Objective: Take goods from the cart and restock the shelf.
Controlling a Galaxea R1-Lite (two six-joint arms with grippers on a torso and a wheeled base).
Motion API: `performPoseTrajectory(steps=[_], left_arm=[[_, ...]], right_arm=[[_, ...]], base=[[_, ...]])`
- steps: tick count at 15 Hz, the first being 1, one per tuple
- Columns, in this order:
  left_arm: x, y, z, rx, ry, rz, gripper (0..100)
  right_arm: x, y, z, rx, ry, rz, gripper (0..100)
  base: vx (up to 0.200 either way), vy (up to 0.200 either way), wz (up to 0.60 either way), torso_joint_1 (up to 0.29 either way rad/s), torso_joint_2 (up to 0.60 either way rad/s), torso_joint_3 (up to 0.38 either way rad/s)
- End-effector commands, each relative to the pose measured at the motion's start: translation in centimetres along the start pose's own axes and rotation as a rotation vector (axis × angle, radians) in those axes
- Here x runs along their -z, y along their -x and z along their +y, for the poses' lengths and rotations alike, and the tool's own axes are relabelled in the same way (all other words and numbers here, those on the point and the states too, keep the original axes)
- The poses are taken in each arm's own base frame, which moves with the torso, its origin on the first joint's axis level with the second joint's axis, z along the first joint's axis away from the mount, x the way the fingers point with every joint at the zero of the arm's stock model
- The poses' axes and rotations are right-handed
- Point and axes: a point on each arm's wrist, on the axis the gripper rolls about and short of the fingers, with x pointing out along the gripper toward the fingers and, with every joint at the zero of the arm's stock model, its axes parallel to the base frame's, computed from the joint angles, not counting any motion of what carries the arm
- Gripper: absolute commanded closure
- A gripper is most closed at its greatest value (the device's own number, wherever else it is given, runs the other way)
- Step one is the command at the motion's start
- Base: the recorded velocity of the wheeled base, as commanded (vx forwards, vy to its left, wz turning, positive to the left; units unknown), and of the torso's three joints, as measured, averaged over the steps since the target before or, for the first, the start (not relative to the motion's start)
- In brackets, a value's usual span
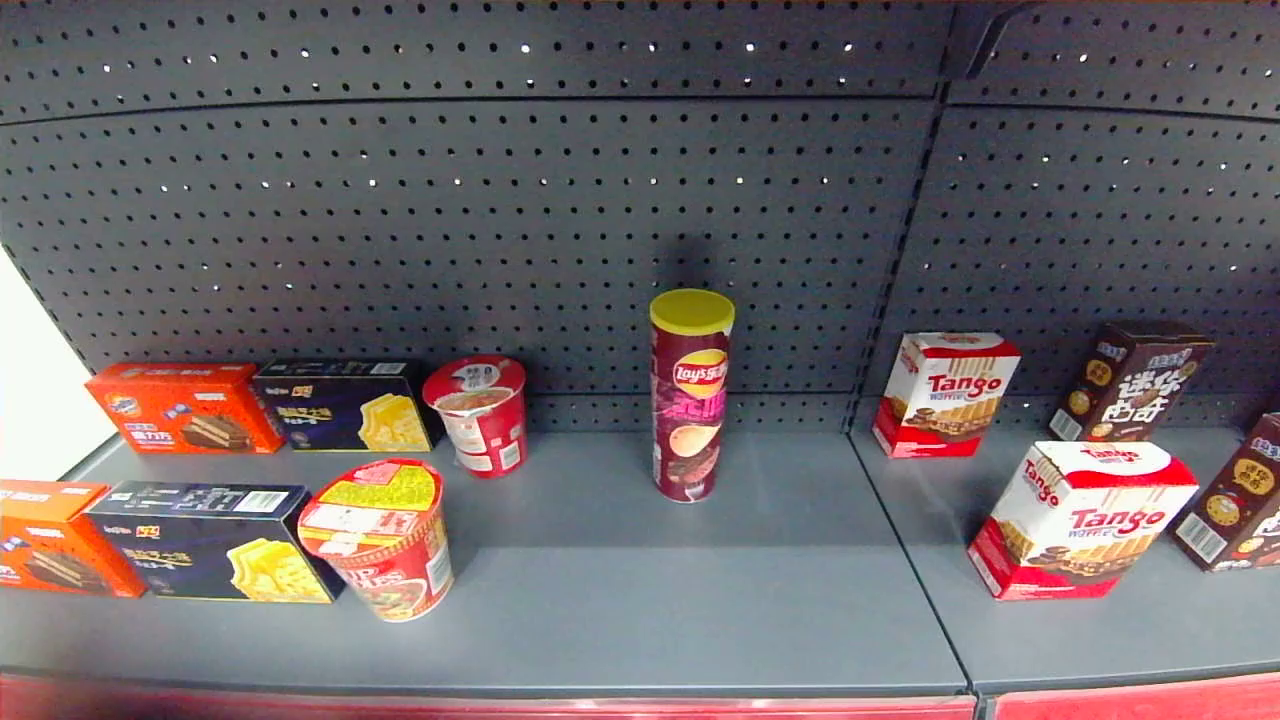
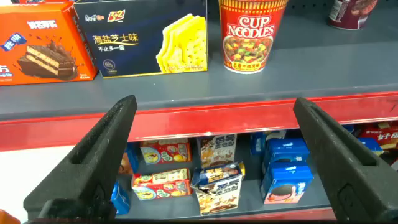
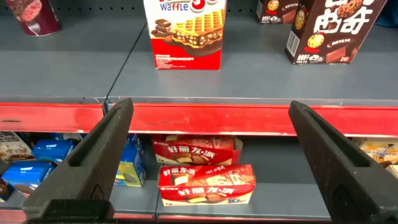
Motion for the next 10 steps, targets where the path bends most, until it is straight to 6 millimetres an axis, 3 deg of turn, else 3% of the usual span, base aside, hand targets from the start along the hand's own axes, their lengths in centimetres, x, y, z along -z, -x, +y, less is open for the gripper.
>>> performPoseTrajectory(steps=[1,10], left_arm=[[-0.01,-0.01,0.00,0.000,0.000,0.001,0],[-0.01,-0.01,0.00,0.000,0.000,0.001,0]], right_arm=[[0.01,0.00,0.00,0.000,0.001,0.000,0],[0.01,0.00,0.00,0.000,0.000,0.000,0]], base=[[0.000,0.000,0.60,0.002,0.00,0.002],[0.000,0.000,0.60,0.003,0.00,0.002]])
